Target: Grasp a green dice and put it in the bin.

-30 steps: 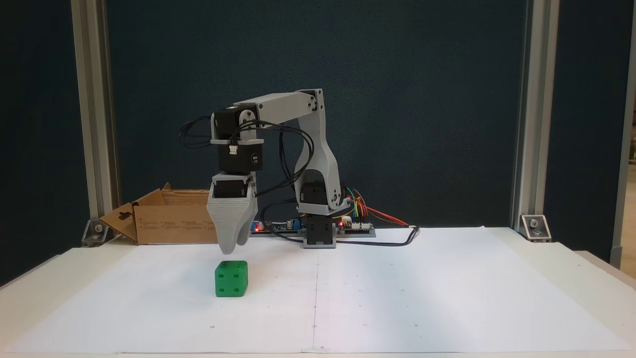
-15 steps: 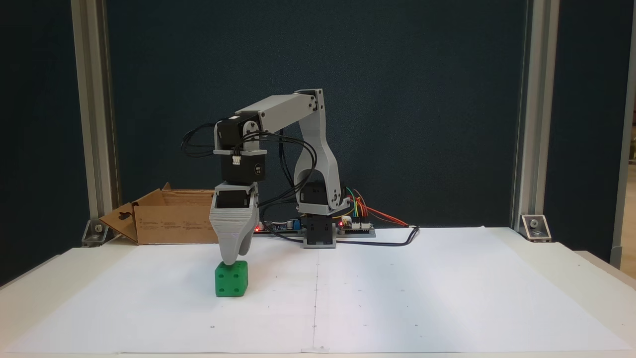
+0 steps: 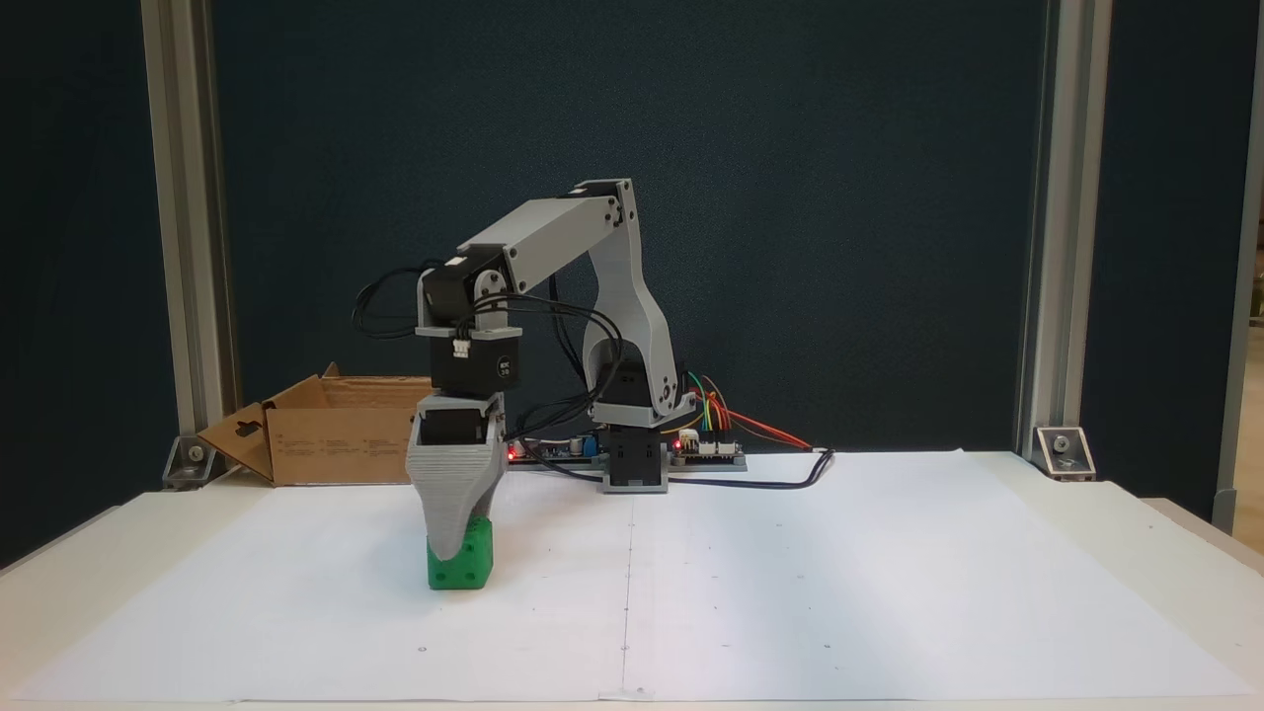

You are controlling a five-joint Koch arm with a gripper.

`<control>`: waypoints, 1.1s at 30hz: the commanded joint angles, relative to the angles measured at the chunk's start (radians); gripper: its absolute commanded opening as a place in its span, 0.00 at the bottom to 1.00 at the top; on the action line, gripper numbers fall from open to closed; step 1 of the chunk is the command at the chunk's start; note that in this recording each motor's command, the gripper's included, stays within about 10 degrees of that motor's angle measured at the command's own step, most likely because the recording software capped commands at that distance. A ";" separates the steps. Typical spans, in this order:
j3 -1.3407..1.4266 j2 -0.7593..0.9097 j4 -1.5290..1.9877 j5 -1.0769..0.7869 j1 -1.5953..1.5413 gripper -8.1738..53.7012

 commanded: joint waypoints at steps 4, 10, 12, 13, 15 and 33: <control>-0.020 -0.028 -0.005 -0.072 0.002 0.83; -0.015 -0.072 -0.011 -0.072 0.011 0.83; -0.009 -0.072 -0.012 -0.072 0.015 0.83; -0.008 -0.072 -0.012 -0.072 0.020 0.83; -0.006 -0.072 -0.014 -0.071 0.028 0.83; 0.000 -0.064 -0.057 -0.066 0.035 0.77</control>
